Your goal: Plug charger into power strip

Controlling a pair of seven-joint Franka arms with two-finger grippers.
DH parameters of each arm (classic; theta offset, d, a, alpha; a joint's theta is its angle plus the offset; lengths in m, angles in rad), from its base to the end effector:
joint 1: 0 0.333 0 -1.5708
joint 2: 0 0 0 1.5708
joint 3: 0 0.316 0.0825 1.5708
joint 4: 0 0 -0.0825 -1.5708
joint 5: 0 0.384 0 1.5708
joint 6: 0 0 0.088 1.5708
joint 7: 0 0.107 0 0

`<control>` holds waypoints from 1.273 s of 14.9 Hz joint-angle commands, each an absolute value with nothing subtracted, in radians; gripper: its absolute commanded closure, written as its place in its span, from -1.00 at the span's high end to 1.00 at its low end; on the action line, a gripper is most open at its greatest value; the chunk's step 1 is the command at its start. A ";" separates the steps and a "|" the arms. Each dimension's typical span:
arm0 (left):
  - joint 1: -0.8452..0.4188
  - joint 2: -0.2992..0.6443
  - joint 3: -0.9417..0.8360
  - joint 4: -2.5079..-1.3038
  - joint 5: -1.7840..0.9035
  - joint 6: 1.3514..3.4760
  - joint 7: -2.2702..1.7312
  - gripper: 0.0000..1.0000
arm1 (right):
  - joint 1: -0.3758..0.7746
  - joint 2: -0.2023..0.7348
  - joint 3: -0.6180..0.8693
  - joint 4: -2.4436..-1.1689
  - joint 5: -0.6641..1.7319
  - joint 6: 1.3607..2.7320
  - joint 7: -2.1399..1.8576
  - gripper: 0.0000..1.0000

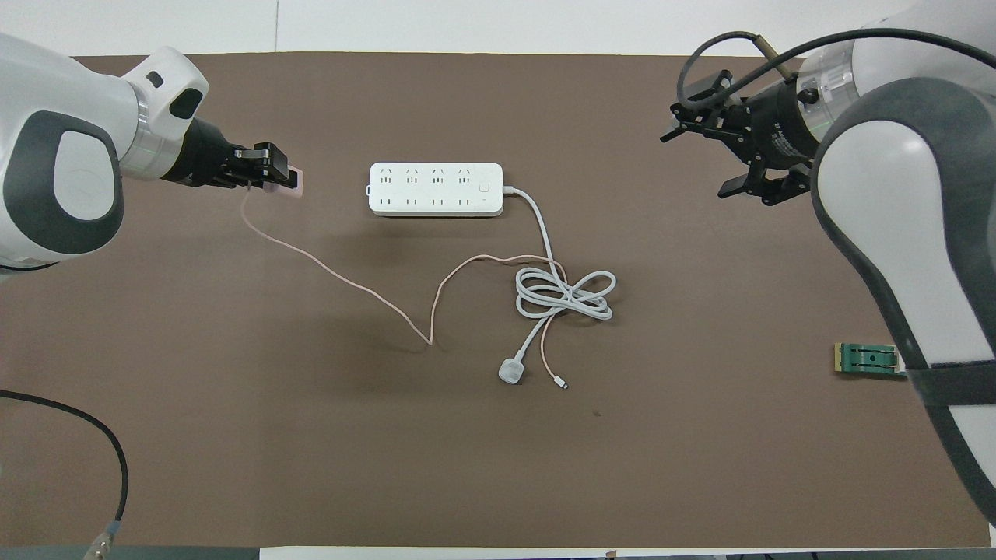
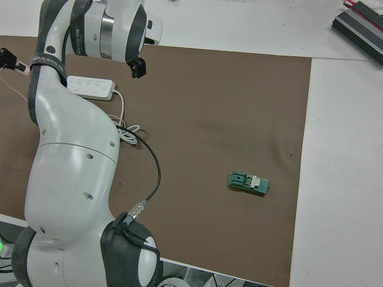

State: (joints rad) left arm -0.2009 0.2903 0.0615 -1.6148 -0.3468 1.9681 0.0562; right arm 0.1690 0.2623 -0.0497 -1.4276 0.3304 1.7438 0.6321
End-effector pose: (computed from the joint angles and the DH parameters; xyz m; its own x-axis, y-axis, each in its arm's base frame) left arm 0.6450 -0.1168 0.4664 0.9961 -0.0642 0.0611 -0.0797 -0.9501 0.3016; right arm 0.6382 0.1100 0.5556 0.8494 -0.5071 -0.1463 -0.5272 -0.8033 -0.2770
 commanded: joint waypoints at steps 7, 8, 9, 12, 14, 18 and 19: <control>-0.175 0.282 0.074 -1.585 -0.201 2.074 -0.063 -1.00 | 0.080 0.135 -0.037 -1.448 0.017 1.589 -0.020 1.00; -0.175 0.282 0.072 -1.586 -0.198 2.085 -0.089 -1.00 | 0.071 0.118 -0.035 -1.453 0.017 1.562 -0.020 1.00; -0.182 0.279 0.074 -1.603 -0.199 2.085 -0.112 -1.00 | 0.064 0.101 -0.037 -1.460 0.015 1.527 -0.015 1.00; -0.178 0.273 0.072 -1.615 -0.199 2.082 -0.289 -1.00 | 0.045 0.040 -0.035 -1.509 -0.020 1.457 -0.017 1.00; -0.183 0.264 0.071 -1.634 -0.198 2.088 -0.472 -1.00 | 0.028 -0.009 -0.035 -1.561 -0.023 1.440 -0.015 1.00; -0.192 0.264 0.072 -1.623 -0.158 2.072 -0.592 -1.00 | -0.001 -0.043 -0.025 -1.606 -0.025 1.407 -0.011 1.00; -0.202 0.267 0.071 -1.618 -0.125 2.083 -0.688 -1.00 | -0.002 -0.043 -0.023 -1.606 -0.025 1.401 -0.008 1.00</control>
